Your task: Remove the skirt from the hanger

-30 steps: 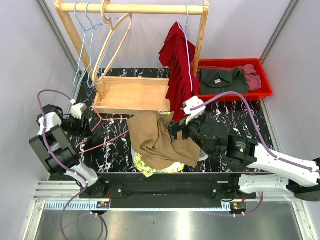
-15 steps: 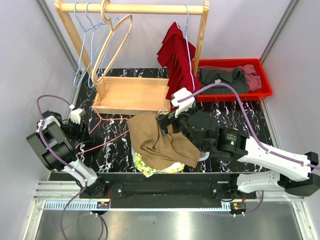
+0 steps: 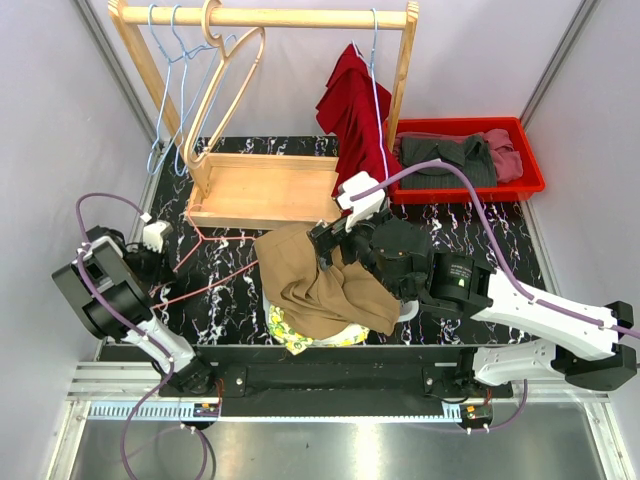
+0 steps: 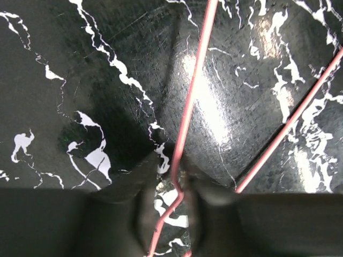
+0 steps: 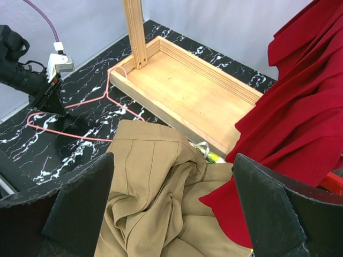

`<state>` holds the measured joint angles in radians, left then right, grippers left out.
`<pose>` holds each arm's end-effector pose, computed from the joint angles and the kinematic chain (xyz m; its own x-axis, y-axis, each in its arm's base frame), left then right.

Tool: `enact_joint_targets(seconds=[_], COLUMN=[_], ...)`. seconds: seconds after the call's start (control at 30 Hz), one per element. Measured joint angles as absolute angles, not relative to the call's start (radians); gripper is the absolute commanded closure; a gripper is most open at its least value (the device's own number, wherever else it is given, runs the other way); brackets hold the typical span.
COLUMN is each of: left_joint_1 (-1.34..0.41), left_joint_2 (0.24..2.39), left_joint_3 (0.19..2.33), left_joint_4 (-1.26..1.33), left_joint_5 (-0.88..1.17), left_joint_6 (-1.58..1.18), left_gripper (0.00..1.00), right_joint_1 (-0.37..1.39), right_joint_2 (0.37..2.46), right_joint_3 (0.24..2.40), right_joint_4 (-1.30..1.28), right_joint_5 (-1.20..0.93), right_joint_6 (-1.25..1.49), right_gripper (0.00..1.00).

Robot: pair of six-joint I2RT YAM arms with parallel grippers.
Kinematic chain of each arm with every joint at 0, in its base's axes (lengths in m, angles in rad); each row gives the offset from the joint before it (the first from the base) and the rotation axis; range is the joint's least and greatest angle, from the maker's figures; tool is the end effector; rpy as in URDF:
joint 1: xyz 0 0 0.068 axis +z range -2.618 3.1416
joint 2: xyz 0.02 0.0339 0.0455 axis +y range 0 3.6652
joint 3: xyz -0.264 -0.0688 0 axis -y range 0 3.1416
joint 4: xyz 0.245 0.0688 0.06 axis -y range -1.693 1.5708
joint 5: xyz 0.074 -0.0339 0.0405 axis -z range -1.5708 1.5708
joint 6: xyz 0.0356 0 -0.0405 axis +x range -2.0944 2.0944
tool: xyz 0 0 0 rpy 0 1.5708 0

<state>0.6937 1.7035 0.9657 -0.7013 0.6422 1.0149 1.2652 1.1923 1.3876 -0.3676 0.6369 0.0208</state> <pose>0.2366 0.1691 0.1532 -0.7858 0.2312 -0.5737 0.4092 0.8899 -0.2018 0.0961 0.2342 0.4476 -0.0639 -0.1468 -0.9871 -0.5892 0.8039 -0.0814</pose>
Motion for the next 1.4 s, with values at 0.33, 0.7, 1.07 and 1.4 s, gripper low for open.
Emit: enact_joint_targets(seconds=[0.33,0.7,1.07,1.4], left_joint_1=[0.694,0.694,0.686,0.672], left_joint_2=[1.611,1.264,1.116,0.907], left_joint_3=[0.947,1.249,1.681,1.576], left_joint_4=[-0.744,-1.21,-1.335,-1.35], left_joint_5=[0.635,0.722,0.844,0.78], left_joint_6=[1.012,1.055,0.994,1.037], left_gripper=[1.0,1.0,1.0,1.0], right_joint_1=[1.265,1.265,1.265,1.266], right_joint_2=[1.159,1.129,1.146,1.156], right_joint_3=[1.387,1.386,1.327,1.284], right_joint_4=[-0.366,-0.363,-0.257,-0.184], right_joint_5=[0.635,0.606,0.532,0.529], right_joint_6=[0.021,0.021,0.024,0.025], right_gripper=[0.03,0.05,0.05,0.05])
